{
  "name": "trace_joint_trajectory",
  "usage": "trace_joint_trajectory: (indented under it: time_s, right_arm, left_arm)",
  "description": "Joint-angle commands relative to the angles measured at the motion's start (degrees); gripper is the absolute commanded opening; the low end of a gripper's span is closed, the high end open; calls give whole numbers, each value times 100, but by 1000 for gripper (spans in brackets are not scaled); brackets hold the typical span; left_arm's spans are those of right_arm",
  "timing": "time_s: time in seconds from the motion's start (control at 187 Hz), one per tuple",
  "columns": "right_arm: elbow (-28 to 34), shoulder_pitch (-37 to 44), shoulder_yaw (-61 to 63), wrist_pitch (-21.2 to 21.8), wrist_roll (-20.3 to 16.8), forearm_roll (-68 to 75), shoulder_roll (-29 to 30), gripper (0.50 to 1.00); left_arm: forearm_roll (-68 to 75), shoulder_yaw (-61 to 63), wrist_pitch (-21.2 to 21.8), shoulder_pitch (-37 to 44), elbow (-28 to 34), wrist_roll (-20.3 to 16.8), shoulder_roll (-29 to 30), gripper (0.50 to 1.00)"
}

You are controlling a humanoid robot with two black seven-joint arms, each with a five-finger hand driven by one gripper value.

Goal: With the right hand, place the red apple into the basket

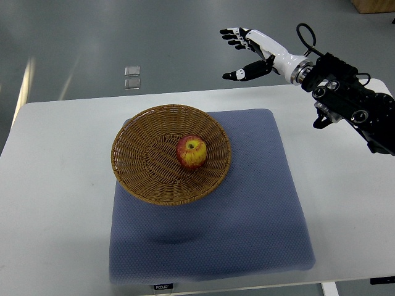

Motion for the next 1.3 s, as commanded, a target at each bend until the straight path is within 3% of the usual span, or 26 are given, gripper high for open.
trace_joint_trajectory:
  time_s: [0.0, 0.005, 0.182, 0.577, 0.609, 1.293]
  right_arm:
    - [-83, -95, 145, -17, 1, 526, 0, 911]
    - [-257, -164, 188, -17, 1, 1066, 0, 911]
    - [-600, -384, 171, 0, -8, 2368, 52, 911]
    - [-636, -763, 189, 238, -271, 4894, 220, 911]
    - [-636, -815, 197, 466, -298, 5342, 263, 913]
    - [-671, -965, 303, 475, -219, 5413, 474, 917]
  left_arm:
    - [0, 0, 0, 0, 3, 0, 0, 1000]
    - [0, 0, 0, 0, 3, 0, 0, 1000]
    - [0, 0, 0, 0, 3, 0, 0, 1000]
    - [0, 0, 0, 0, 3, 0, 0, 1000]
    - [0, 0, 0, 0, -5, 0, 0, 1000]
    - [0, 0, 0, 0, -5, 0, 0, 1000]
